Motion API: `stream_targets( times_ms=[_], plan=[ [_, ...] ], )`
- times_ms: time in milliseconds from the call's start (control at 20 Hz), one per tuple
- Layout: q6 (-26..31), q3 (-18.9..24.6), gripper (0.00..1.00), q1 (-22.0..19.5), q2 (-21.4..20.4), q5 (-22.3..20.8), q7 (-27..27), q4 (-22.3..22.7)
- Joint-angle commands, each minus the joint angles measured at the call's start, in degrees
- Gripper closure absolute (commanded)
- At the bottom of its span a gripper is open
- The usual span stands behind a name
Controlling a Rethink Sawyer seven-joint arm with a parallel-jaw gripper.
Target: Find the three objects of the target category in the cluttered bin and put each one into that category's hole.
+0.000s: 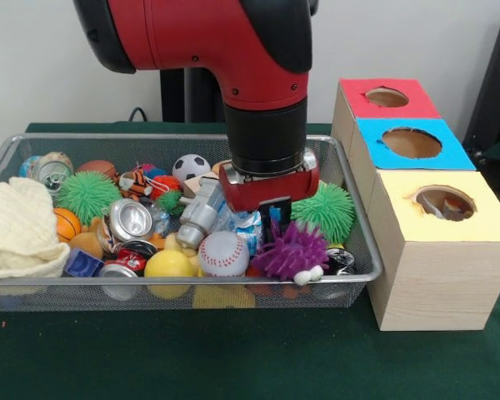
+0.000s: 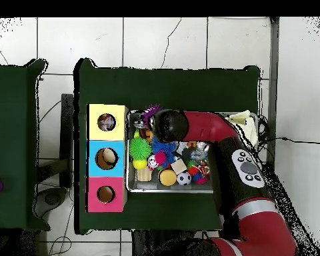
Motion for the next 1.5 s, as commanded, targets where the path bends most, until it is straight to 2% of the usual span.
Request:
stream_targets(
  times_ms=[50, 450, 550, 700, 800, 900, 1150, 1500],
  plan=[
    [4.5, 2.9, 1.0, -2.0, 2.9, -1.4, -3.3, -1.2],
    [4.2, 2.8, 1.0, -1.8, 2.8, -2.0, -3.6, -1.5],
    [5.5, 1.6, 1.0, -1.2, -1.1, -2.3, -3.3, -1.2],
    [11.9, 1.5, 1.0, -2.1, -8.2, 0.7, -3.0, -0.9],
    [16.2, 0.6, 1.0, -1.6, -9.7, 0.4, -3.8, -2.6],
    [17.8, 1.1, 1.0, -2.1, -10.6, 0.6, -4.3, -2.7],
    [18.2, 2.3, 1.0, -3.4, -12.1, 0.7, -4.5, -1.2],
    [15.3, 2.8, 1.0, -4.2, -12.3, -0.1, -3.3, 1.4]
  ],
)
